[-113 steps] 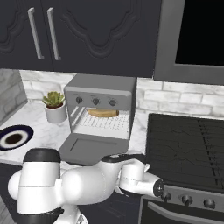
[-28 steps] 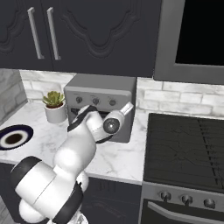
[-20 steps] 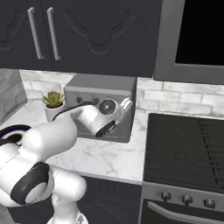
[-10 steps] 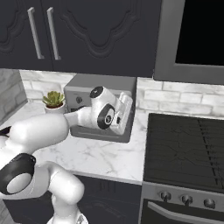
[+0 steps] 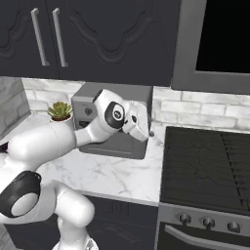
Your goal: Pull the toaster oven rack outwards. Pick up the baguette from the plate and place it on the toaster oven rack. Close the toaster oven door fully and set the temperature to the lowest setting.
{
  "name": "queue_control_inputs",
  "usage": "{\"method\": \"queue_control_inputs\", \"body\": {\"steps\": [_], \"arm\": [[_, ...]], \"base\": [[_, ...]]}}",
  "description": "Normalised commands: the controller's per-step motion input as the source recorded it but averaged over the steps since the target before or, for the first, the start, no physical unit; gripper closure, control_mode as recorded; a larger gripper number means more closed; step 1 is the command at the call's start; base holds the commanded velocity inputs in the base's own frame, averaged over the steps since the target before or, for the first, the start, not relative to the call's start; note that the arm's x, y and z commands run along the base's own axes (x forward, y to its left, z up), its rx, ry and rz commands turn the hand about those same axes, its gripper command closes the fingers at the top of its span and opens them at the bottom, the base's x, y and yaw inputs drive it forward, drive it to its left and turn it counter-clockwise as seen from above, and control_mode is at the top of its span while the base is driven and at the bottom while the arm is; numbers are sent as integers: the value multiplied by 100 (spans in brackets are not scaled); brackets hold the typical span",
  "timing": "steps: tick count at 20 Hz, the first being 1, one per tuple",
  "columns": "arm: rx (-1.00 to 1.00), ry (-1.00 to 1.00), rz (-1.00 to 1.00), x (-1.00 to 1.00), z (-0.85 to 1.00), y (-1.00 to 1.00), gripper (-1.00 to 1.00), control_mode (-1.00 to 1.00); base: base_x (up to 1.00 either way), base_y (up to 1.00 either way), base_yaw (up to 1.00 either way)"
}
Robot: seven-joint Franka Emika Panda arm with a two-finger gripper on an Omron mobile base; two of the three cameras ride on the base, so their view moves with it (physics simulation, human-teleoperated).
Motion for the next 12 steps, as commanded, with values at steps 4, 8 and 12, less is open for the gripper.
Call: {"method": "queue_control_inputs", "body": {"steps": [4,8,12], "arm": [[-11,15,27,-13,20,-29,-100,-100],[0,5,32,-53,1,-18,-100,-100],[1,1,34,-55,20,-3,-100,-100]], "base": [[0,0,0],[0,0,0],[0,0,0]]}}
